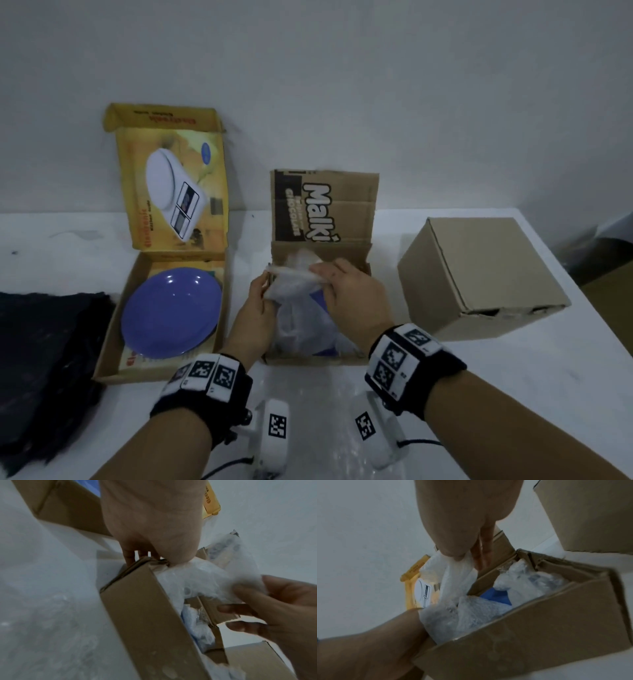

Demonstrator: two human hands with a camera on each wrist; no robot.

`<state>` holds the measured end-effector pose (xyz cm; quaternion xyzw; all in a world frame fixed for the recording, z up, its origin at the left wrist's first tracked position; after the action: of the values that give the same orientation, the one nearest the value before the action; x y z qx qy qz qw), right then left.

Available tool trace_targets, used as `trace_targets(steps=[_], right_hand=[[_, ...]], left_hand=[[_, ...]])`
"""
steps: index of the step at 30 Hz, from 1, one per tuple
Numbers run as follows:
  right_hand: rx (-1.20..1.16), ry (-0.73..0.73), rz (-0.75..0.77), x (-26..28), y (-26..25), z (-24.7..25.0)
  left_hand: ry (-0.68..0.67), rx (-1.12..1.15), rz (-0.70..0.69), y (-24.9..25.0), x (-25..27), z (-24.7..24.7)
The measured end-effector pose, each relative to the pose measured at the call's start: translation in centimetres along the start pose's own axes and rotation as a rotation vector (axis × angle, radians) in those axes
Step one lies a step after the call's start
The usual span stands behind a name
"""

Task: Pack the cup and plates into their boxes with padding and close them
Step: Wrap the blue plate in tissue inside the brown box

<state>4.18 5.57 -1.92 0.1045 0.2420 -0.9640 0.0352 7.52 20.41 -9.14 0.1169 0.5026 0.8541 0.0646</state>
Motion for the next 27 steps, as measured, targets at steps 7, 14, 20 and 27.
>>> trace_targets(steps=[7, 14, 20, 27], right_hand=[[0.089, -0.157, 0.018, -2.8, -0.3, -3.8], [0.325, -0.495, 0.266, -3.6, 0.0, -7.1], [0.296, -0.310, 0.238, -5.3, -1.3, -5.7], [0.324, -0.338, 0.240, -4.9, -1.2, -6.0]], left_hand=[[0.075, -0.223, 0.044, -1.9, -0.2, -0.7], [0.061, -0.265, -0.040, -0.9, 0.3, -0.4], [0.041, -0.211, -0.062, -0.6, 0.5, -0.3], [0.042, -0.220, -0.025, -1.5, 0.2, -0.7]])
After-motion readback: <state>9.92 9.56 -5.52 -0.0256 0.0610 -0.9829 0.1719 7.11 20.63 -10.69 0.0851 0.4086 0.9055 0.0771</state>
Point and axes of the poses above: each hand's wrist, its own x-axis away from the middle knuckle, its own z-axis out of the back of the hand, y = z × x, the point moved 3 cm from there along -x, towards the middle knuckle, and after that the axes turned 8 degrees about -x, right-handed, at the moved point
